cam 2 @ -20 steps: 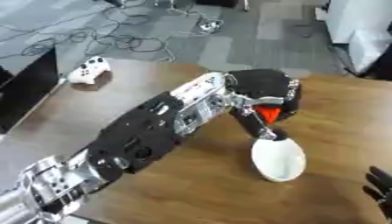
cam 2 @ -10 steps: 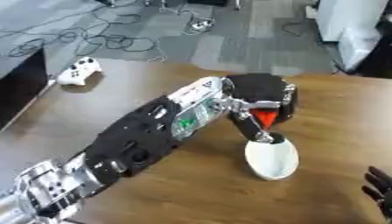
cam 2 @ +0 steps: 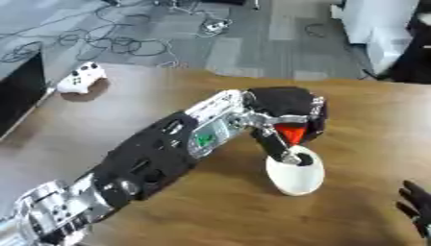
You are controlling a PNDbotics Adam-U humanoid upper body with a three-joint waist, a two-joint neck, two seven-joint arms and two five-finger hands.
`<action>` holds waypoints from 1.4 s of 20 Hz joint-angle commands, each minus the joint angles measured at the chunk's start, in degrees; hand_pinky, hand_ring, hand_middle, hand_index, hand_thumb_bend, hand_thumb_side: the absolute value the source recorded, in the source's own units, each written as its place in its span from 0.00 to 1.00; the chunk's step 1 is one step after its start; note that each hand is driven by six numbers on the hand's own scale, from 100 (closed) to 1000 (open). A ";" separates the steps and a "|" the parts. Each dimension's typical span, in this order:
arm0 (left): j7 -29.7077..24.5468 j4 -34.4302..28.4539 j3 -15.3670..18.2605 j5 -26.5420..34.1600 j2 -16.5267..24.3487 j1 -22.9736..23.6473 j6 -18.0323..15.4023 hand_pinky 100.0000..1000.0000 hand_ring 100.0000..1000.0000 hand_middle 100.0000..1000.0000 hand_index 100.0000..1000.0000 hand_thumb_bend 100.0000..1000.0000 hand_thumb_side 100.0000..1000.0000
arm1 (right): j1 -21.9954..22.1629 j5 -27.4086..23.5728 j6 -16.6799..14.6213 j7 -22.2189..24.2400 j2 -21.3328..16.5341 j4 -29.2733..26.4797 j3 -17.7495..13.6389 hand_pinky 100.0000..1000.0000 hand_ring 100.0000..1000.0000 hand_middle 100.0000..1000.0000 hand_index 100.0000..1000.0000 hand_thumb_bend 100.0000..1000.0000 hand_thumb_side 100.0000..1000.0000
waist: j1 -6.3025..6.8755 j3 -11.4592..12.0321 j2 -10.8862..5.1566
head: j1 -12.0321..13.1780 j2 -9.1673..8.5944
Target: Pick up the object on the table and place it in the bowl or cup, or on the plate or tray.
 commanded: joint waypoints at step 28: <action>2.21 1.52 0.39 -3.07 1.13 -0.99 -9.29 0.42 0.41 0.38 0.46 0.58 0.50 | -0.49 1.03 -0.85 0.27 -0.96 -0.22 -0.41 0.92 0.96 0.94 0.92 0.00 0.75 | -0.60 -0.86 1.12 | -0.64 -0.05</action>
